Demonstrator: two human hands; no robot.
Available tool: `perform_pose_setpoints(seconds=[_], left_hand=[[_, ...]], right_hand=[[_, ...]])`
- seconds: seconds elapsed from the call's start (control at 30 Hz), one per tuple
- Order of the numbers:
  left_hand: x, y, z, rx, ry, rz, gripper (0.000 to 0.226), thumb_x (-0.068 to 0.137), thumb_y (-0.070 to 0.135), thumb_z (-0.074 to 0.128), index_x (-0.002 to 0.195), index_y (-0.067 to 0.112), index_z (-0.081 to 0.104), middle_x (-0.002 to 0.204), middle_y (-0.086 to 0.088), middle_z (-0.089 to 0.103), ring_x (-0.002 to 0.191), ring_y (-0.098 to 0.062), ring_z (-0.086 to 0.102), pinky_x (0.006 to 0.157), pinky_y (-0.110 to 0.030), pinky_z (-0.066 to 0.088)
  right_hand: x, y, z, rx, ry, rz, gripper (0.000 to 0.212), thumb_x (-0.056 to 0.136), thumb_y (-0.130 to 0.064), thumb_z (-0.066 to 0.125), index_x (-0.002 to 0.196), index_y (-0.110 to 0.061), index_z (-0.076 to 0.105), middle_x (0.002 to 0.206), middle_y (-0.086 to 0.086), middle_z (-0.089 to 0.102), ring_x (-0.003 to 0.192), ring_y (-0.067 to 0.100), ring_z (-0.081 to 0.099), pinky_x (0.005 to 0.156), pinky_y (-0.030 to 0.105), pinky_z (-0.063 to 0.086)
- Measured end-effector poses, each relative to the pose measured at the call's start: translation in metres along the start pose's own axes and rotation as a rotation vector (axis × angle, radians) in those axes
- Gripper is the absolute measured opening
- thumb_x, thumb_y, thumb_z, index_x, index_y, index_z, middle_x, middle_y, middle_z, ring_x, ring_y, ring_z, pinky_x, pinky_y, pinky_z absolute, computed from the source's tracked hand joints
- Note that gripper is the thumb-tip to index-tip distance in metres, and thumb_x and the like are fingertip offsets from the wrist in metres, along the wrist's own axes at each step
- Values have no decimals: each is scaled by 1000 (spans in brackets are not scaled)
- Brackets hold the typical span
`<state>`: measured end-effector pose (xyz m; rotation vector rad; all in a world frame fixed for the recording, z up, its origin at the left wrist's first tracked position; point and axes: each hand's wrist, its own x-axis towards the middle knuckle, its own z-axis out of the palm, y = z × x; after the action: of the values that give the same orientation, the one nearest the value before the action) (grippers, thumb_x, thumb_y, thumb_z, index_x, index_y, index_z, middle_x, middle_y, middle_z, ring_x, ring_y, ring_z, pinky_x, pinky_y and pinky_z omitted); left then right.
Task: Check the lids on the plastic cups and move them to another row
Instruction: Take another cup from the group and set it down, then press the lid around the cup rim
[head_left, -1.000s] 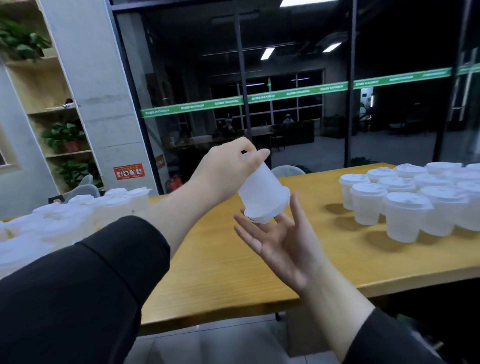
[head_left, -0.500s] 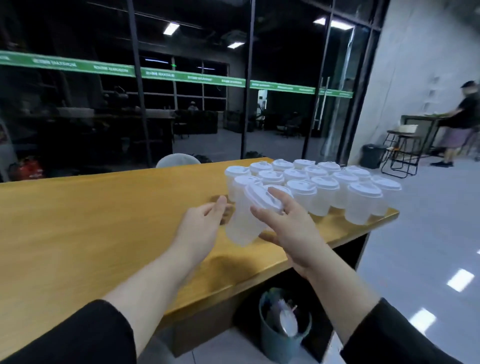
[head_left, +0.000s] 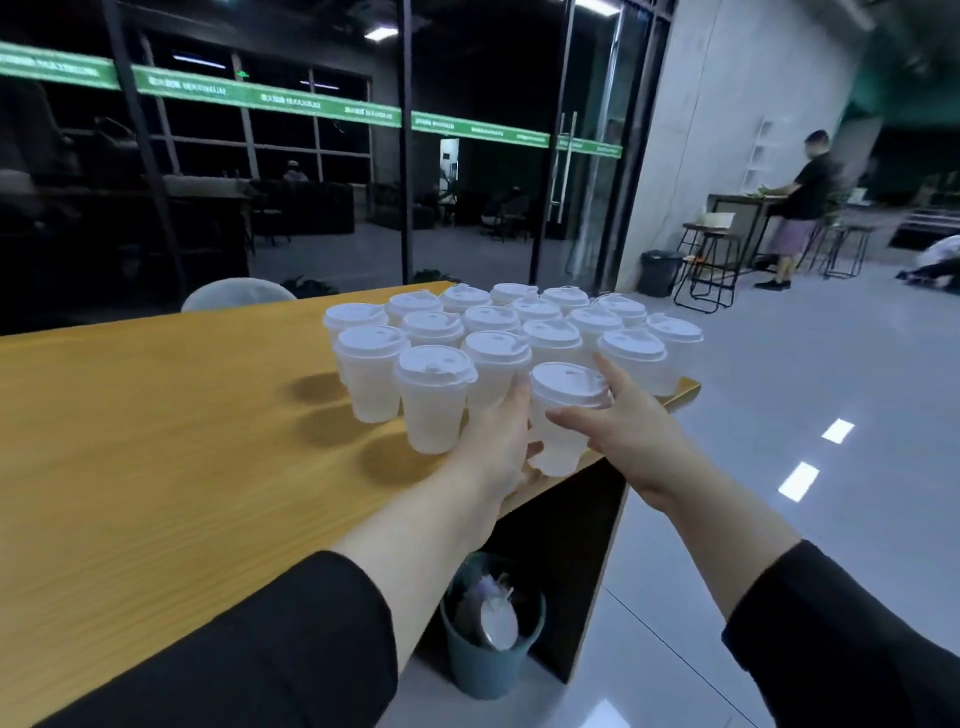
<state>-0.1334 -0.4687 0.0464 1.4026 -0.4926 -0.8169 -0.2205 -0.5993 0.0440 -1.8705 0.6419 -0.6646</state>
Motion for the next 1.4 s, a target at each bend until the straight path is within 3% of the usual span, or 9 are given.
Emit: perform_pose_setpoints(seconds=[0.07,0.2,0.33,0.4,0.6,0.73,0.87,1.0,1.4], left_hand=[[10,-3,13,6,-18,6,60,103,66,36,150,31,48,107,18,57,107,-14,61,96,-37,50],[25,-3,30,-1,-21,-12,65,103,66,36,157,28,40,144,3,52,112,-16,60,77,-27,53],[36,2,38,-49,-18,-58,71,103,65,37,162,25,32,163,-9,38,112,-24,60,88,-34,56],[42,4,40,-34,2,-57,71,103,66,36,162,26,32,162,-11,39,118,-27,62,93,-38,55],[46,1,37,-67,27,-48,69,103,68,35,156,25,40,149,-9,55,118,-25,60,89,-40,52],[30,-6,29,-28,46,-17,64,105,63,33,150,21,49,144,-9,60,129,-26,60,102,-41,51],[2,-3,5,1,188,65,60,107,58,32,121,12,68,108,-9,78,99,-23,76,88,-42,63],[-41,8,-50,10,336,207,59,107,56,36,105,8,68,83,-11,79,80,-30,78,68,-41,61],[-237,32,-373,277,1123,401,31,108,38,48,92,20,68,90,4,74,89,-17,73,83,-53,60]], right_hand=[[8,8,-6,19,7,-4,100,84,-29,84,162,-34,22,140,-17,47,133,8,47,110,29,40],[20,26,-10,86,126,24,55,81,-35,83,130,-44,59,124,-19,66,120,7,60,105,35,49],[26,48,-11,139,229,92,75,71,-52,80,141,-34,57,122,-3,65,108,13,61,103,50,53],[27,51,-13,168,202,122,80,77,-48,77,150,-28,49,130,-2,63,114,13,61,105,48,52],[27,55,-16,380,143,181,54,99,-25,63,150,-16,48,137,1,63,124,16,62,106,43,52],[10,50,-11,362,301,172,38,101,-30,62,137,-19,59,129,1,65,116,17,65,101,41,56],[-11,28,3,361,413,81,21,104,-32,58,114,-18,69,102,2,68,95,20,68,85,39,61],[-32,-21,47,413,249,-13,18,102,-30,61,103,-19,75,88,0,66,81,15,65,81,40,61],[-129,-174,341,386,-454,-166,20,101,-33,60,96,-23,76,96,-3,75,94,18,71,80,41,63]])
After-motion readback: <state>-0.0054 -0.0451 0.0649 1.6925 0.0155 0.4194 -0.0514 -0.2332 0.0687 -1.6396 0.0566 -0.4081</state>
